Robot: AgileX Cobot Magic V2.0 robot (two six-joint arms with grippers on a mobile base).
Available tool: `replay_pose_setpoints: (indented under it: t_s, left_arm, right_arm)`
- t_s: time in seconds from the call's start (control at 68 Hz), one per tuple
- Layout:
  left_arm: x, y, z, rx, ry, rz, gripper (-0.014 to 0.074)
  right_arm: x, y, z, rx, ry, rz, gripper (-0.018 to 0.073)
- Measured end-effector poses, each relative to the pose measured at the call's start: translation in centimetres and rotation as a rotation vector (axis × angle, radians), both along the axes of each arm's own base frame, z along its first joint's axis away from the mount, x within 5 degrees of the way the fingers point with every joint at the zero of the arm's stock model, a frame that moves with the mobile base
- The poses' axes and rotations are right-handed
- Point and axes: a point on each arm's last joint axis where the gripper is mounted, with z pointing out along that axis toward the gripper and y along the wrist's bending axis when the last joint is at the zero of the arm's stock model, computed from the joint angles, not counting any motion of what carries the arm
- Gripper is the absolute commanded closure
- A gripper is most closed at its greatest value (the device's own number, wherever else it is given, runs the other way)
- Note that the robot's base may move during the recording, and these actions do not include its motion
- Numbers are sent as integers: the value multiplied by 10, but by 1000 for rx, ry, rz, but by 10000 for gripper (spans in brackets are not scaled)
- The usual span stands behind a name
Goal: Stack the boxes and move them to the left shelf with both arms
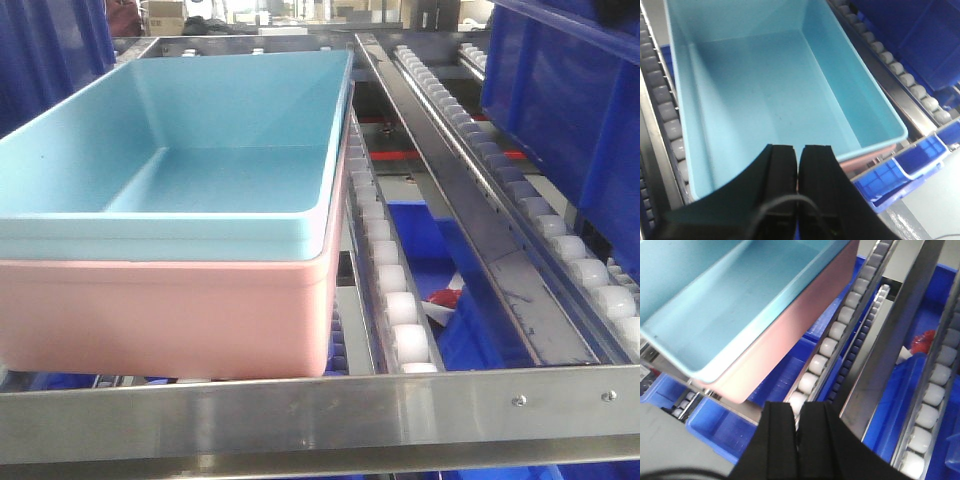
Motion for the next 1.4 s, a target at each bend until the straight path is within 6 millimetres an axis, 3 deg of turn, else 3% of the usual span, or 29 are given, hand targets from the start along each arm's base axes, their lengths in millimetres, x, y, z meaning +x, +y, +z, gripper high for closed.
replay_pose_setpoints:
  t_s: [0.25,1.058,1.249,1.396]
  left_arm:
    - [-9,3,-27,30,31,-51,599]
    - [-11,4,-35,44,76,-48,599]
    - [-20,-3,-37,20,-15,-202,599]
    - [-19,0,-53,-76,-134,-180,599]
  right_arm:
    - [-26,-29,-28,38,-37,15,507]
    - [-28,-31,-28,44,-47,18,507]
    - [-28,-31,-28,44,-47,18,507]
    - [-28,-31,-28,44,-47,18,507]
